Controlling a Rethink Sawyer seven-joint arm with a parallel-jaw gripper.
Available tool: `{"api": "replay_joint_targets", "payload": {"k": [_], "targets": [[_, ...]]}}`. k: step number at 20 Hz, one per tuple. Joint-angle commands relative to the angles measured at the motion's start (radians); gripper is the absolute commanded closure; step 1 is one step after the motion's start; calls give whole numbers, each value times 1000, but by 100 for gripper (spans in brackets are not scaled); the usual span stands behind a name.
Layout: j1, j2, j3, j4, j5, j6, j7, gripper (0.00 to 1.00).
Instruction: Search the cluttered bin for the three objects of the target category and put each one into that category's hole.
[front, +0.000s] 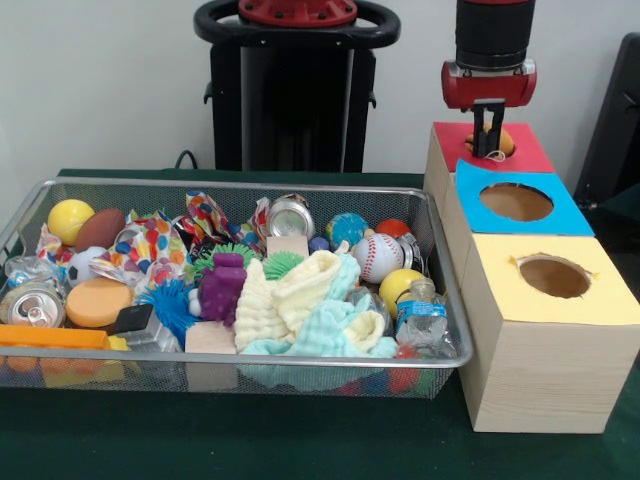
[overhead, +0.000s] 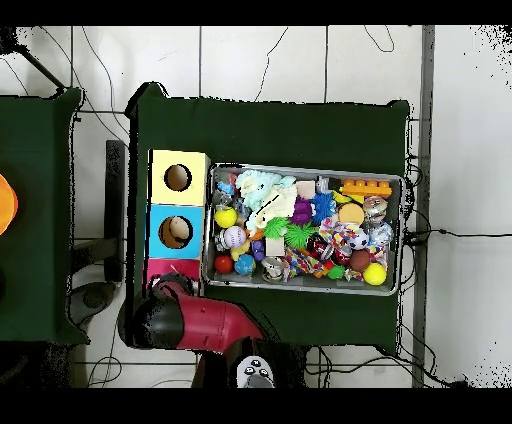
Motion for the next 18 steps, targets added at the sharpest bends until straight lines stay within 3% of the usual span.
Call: {"api": "replay_joint_targets", "payload": {"k": [1, 5, 8, 18], "targets": [[-53, 156, 53, 148, -76, -28, 140, 100], [-9, 76, 50, 190, -54, -1, 176, 100], [16, 87, 39, 160, -37, 5, 182, 100], [57, 32, -12, 97, -12, 100, 171, 100]]}}
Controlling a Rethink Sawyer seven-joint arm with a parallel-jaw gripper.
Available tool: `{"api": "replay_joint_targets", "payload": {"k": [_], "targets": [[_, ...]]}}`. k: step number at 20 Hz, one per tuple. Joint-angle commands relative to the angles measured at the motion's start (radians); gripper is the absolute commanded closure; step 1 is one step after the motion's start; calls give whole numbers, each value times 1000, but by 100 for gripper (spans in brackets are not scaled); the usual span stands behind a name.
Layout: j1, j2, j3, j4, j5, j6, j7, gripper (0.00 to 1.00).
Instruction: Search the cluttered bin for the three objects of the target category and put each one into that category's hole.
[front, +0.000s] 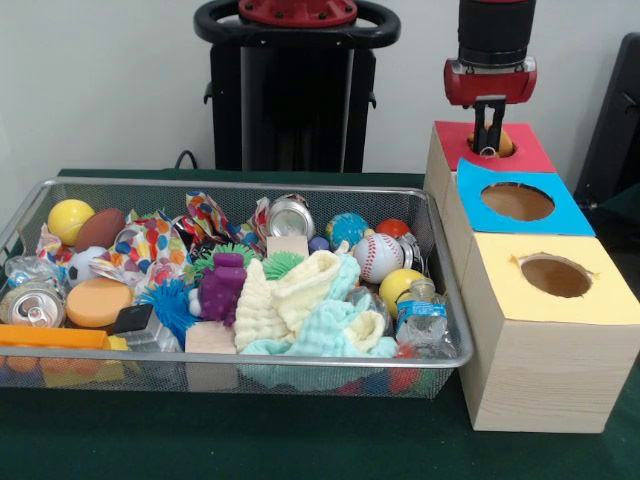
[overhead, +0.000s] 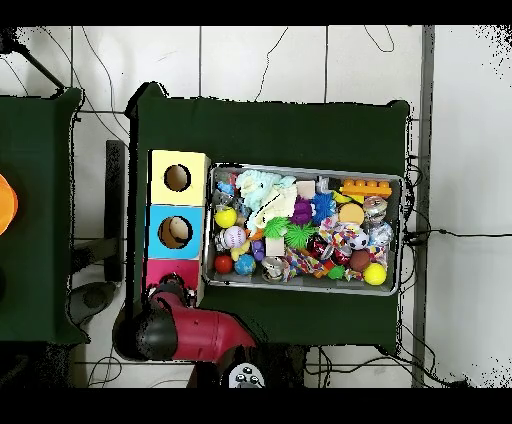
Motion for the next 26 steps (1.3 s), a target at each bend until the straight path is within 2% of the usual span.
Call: {"api": "replay_joint_targets", "payload": {"k": [1, 7, 23, 26], "targets": [[26, 29, -9, 52, -11, 155, 170, 100], [28, 36, -13, 46, -10, 160, 163, 100], [36, 84, 4, 50, 0, 96, 183, 100], [36, 57, 12, 60, 4, 100, 190, 100]]}}
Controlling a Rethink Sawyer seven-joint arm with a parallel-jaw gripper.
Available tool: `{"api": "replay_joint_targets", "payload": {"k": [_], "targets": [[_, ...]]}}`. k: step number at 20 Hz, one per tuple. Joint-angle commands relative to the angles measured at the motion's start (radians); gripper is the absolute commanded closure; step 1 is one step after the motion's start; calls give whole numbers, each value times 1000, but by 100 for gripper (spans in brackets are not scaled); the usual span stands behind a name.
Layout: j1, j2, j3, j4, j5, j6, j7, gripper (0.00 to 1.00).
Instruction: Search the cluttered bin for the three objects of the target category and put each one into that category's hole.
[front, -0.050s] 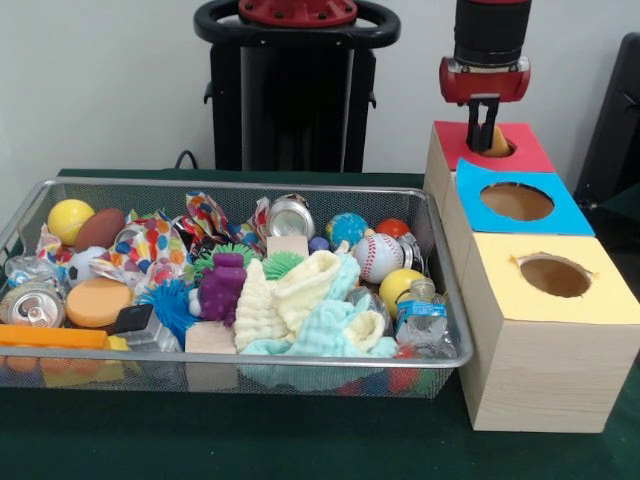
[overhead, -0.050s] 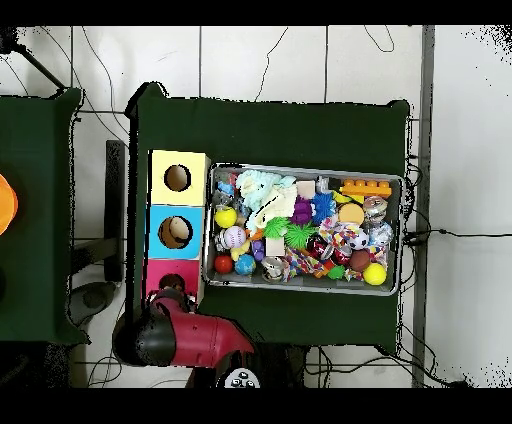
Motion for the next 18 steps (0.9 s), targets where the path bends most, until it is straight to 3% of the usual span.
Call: {"api": "replay_joint_targets", "payload": {"k": [1, 9, 18], "targets": [[11, 39, 41, 50, 3, 95, 189, 100], [5, -16, 54, 64, 12, 108, 198, 100], [77, -175, -46, 34, -3, 299, 197, 100]]}}
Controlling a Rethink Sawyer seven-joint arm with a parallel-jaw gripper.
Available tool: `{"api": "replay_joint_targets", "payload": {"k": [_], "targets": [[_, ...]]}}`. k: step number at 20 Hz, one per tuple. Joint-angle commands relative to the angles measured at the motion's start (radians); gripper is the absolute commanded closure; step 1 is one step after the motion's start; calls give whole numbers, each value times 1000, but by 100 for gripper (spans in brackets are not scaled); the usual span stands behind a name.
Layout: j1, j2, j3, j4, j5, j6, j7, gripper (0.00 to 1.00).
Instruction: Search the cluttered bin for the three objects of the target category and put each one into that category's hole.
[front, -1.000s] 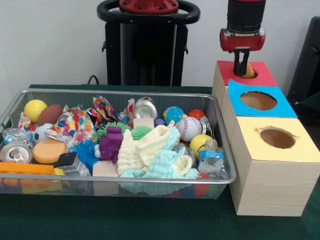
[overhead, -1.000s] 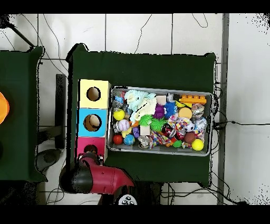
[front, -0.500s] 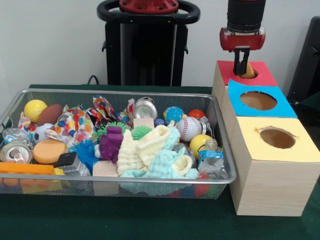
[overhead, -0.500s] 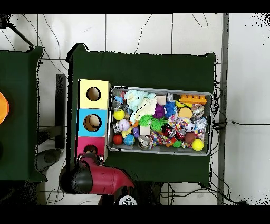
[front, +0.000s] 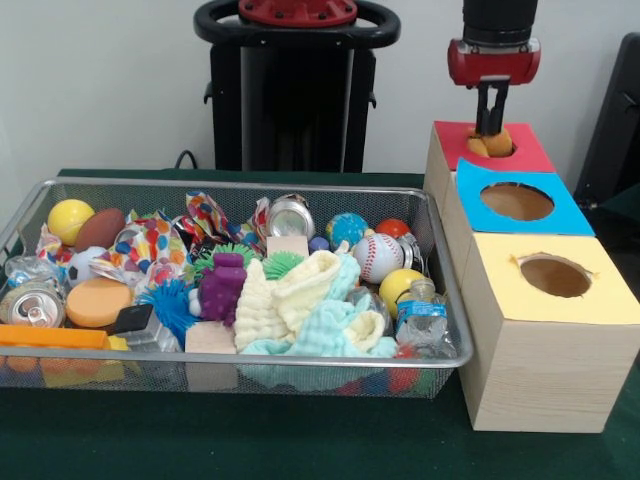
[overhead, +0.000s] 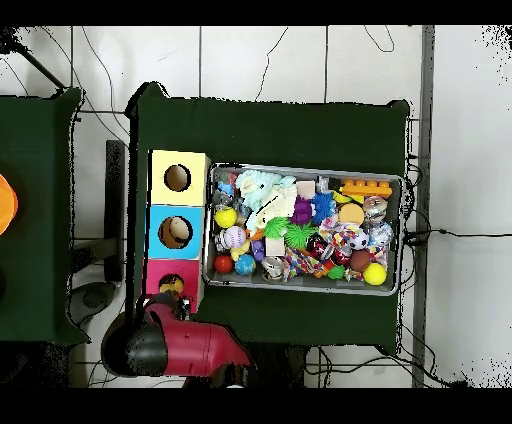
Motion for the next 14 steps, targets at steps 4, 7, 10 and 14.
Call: {"api": "replay_joint_targets", "payload": {"k": [4, 7, 10, 14], "targets": [[59, -168, -65, 3, -15, 355, 198, 100], [58, -188, -74, -1, -15, 378, 192, 100], [36, -188, -62, 2, -2, 369, 174, 100], [28, -182, -62, -7, -4, 365, 168, 100]]}}
